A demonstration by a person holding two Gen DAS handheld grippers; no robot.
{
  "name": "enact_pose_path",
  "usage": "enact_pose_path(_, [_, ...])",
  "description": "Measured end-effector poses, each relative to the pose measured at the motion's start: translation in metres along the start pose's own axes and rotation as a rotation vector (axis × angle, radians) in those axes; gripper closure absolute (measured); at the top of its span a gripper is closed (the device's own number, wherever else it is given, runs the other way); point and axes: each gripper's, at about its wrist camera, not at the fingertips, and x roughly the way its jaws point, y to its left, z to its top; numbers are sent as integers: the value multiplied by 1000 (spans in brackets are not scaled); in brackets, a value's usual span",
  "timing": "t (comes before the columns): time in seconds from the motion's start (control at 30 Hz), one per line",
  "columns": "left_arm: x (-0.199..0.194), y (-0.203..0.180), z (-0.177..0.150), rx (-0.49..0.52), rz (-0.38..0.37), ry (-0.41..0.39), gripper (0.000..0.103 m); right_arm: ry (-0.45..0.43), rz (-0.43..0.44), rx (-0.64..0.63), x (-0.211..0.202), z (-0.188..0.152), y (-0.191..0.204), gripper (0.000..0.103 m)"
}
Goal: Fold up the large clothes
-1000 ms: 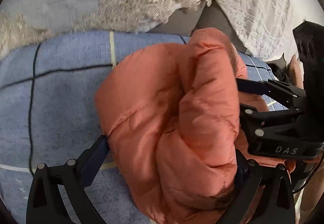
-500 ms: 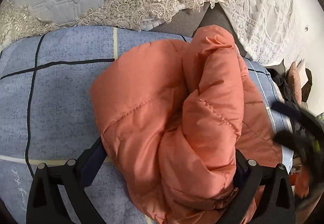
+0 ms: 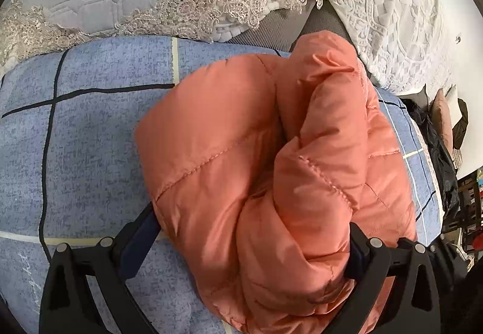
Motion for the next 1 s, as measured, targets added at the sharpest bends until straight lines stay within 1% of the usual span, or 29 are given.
enact_pose_path(0.1, [4, -1, -1, 3, 1, -8, 0, -7, -27, -3, 5, -5, 5, 26])
enact_pose_path(0.23, [8, 6, -4, -36, -19, -7, 0, -10, -41, -7, 7, -6, 10, 26])
enact_pose_path(0.37, [3, 0, -5, -41, 6, -18, 0, -6, -47, -26, 6, -6, 10, 25])
enact_pose_path(0.47, [-20, -12, -10, -31, 50, -84, 0, -8, -31, -11, 1, -3, 6, 25])
enact_pose_path(0.53, [-40, -19, -17, -32, 45, -129, 0, -11, -19, 4, -3, -1, 3, 25])
enact_pose_path(0.63, [-76, -29, -33, -42, 67, -210, 1, -27, -18, 17, -7, -2, 1, 25])
enact_pose_path(0.7, [-92, -34, -43, -27, 87, -227, 1, -40, -18, 19, -9, -4, 2, 25])
enact_pose_path(0.73, [-98, -37, -49, -16, 79, -242, 0, -46, -16, 27, -9, -5, 1, 25])
enact_pose_path(0.87, [-96, -55, -71, 22, 128, -221, 1, -69, -4, 30, -11, -10, 0, 25])
enact_pose_path(0.9, [-92, -56, -74, 15, 110, -211, 1, -73, -1, 27, -12, -11, 0, 25])
enact_pose_path(0.93, [-83, -57, -76, 7, 73, -181, 0, -76, 1, 22, -12, -12, 0, 25])
enact_pose_path(1.0, [-68, -54, -76, -28, 73, -131, 0, -84, 2, 10, -11, -15, -1, 25])
